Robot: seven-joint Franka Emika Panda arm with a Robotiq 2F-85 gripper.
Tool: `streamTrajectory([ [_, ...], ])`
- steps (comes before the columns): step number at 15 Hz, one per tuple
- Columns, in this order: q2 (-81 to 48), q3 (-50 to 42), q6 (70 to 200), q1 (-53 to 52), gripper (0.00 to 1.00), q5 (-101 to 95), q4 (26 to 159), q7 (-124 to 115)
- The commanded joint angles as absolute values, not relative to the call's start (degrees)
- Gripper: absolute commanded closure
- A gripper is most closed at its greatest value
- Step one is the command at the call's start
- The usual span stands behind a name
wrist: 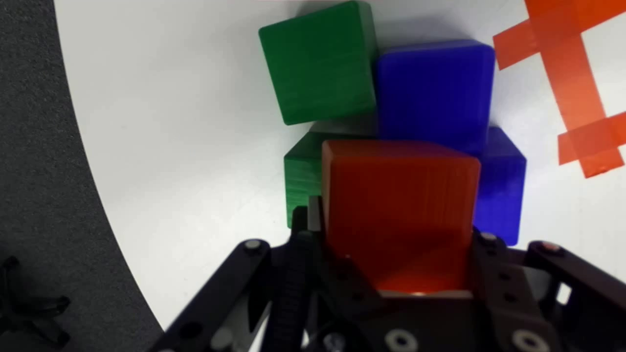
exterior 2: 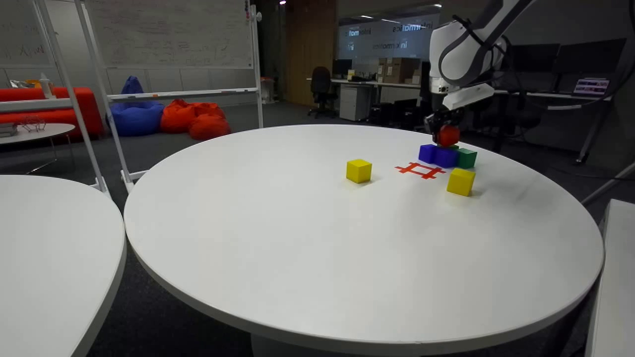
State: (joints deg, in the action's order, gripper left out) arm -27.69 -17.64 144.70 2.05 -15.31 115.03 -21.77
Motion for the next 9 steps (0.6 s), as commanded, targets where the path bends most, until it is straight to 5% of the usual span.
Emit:
streamTrajectory([
  [1, -23.22, -20.13, 145.19, 1.21, 0.69, -17.57, 118.46, -23.77],
  [9, -15.77, -21.81, 145.58, 2.10, 0.69, -21.12, 123.18, -26.34],
])
